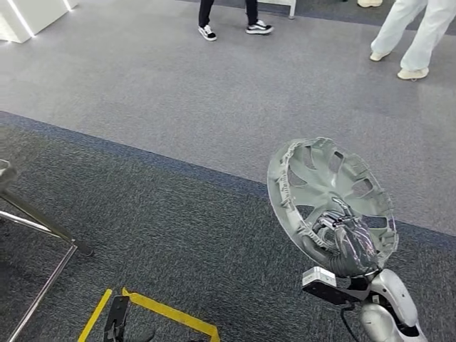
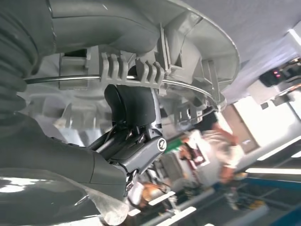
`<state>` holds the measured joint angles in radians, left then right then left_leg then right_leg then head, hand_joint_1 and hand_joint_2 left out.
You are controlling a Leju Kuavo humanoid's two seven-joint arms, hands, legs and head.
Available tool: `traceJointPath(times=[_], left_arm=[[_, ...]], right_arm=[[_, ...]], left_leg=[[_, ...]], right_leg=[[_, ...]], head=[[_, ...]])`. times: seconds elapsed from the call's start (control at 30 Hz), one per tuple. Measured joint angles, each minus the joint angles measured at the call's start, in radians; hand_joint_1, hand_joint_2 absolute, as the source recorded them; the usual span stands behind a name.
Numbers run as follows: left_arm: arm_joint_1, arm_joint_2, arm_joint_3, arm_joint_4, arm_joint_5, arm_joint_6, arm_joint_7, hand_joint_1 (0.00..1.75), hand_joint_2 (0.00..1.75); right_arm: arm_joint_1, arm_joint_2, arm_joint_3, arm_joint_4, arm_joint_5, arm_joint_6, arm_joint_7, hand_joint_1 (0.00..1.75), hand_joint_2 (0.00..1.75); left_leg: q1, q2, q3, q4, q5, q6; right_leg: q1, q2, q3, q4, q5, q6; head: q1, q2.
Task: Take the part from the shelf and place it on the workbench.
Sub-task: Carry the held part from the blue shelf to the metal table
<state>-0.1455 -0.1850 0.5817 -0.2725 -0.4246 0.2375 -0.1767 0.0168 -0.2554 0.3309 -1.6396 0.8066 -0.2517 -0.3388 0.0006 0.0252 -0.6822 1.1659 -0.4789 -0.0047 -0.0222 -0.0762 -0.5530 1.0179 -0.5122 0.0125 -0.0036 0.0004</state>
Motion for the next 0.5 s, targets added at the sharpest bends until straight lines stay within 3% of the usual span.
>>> traceJointPath(times=[0.07, 0.1, 0.17, 0.2, 0.27, 0.3, 0.37, 0.4, 0.43, 0.5], left_arm=[[-0.004, 0.0, 0.0, 0.0, 0.0, -0.001, 0.001, 0.0, 1.75], [-0.006, 0.001, 0.0, 0.0, 0.0, -0.002, 0.002, 0.0, 1.75], [-0.007, 0.002, 0.0, 0.0, 0.0, -0.003, 0.008, 0.0, 1.75], [-0.006, 0.002, 0.0, 0.0, 0.0, -0.003, 0.011, 0.0, 1.75], [-0.009, 0.002, 0.0, 0.0, 0.0, -0.004, 0.015, 0.0, 1.75], [-0.011, 0.002, 0.0, 0.0, 0.0, -0.004, 0.016, 0.0, 1.75], [-0.013, 0.0, 0.0, 0.0, 0.0, -0.005, 0.017, 0.0, 1.75], [-0.012, 0.0, 0.0, 0.0, 0.0, -0.006, 0.017, 0.0, 1.75], [-0.011, 0.0, 0.0, 0.0, 0.0, -0.006, 0.018, 0.0, 1.75], [-0.011, 0.0, 0.0, 0.0, 0.0, -0.006, 0.018, 0.0, 1.75]], right_arm=[[-0.012, -0.006, 0.002, -0.006, 0.006, 0.0, 0.003, 1.75, 1.75], [-0.018, -0.009, 0.004, -0.009, 0.008, 0.001, 0.003, 1.75, 1.75], [-0.033, -0.012, 0.01, -0.014, 0.009, 0.001, 0.005, 1.75, 1.75], [-0.041, -0.013, 0.014, -0.018, 0.01, 0.001, 0.005, 1.75, 1.75], [-0.055, -0.016, 0.021, -0.024, 0.01, 0.001, 0.006, 1.75, 1.75], [-0.058, -0.02, 0.024, -0.025, 0.01, 0.001, 0.006, 1.75, 1.75], [-0.059, -0.025, 0.03, -0.026, 0.011, 0.001, 0.006, 1.75, 1.75], [-0.06, -0.027, 0.033, -0.026, 0.011, 0.001, 0.006, 1.75, 1.75], [-0.061, -0.028, 0.036, -0.026, 0.011, 0.001, 0.006, 1.75, 1.75], [-0.067, -0.03, 0.043, -0.027, 0.012, 0.002, 0.006, 1.75, 1.75]], left_leg=[[-0.011, 0.043, 0.05, -0.104, 0.031, 0.011], [-0.016, 0.053, 0.057, -0.122, 0.028, 0.017], [-0.018, 0.033, 0.055, -0.128, 0.027, 0.029], [-0.015, 0.019, 0.056, -0.131, 0.029, 0.035], [-0.008, -0.006, 0.059, -0.137, 0.033, 0.047], [-0.007, -0.019, 0.059, -0.138, 0.033, 0.05], [-0.007, -0.049, 0.06, -0.137, 0.033, 0.054], [-0.007, -0.064, 0.061, -0.137, 0.033, 0.054], [-0.007, -0.08, 0.062, -0.137, 0.032, 0.054], [-0.006, -0.109, 0.065, -0.134, 0.03, 0.051]], right_leg=[[0.006, -0.022, 0.008, 0.001, -0.008, 0.01], [0.008, -0.034, 0.01, 0.001, -0.011, 0.015], [0.009, -0.056, 0.014, -0.001, -0.017, 0.026], [0.007, -0.046, 0.013, 0.003, -0.025, 0.031], [0.001, 0.012, -0.013, 0.06, -0.061, 0.038], [0.0, 0.047, -0.044, 0.121, -0.089, 0.04], [0.0, 0.072, -0.121, 0.255, -0.132, 0.041], [0.0, 0.074, -0.147, 0.287, -0.13, 0.042], [0.001, 0.075, -0.154, 0.279, -0.107, 0.041], [-0.002, 0.095, -0.116, 0.161, -0.023, 0.037]], head=[[0.0, 0.0], [0.0, 0.0], [0.0, 0.0], [0.002, 0.0], [0.006, 0.0], [0.01, 0.0], [0.013, 0.0], [0.013, 0.0], [0.013, 0.0], [0.013, 0.0]])
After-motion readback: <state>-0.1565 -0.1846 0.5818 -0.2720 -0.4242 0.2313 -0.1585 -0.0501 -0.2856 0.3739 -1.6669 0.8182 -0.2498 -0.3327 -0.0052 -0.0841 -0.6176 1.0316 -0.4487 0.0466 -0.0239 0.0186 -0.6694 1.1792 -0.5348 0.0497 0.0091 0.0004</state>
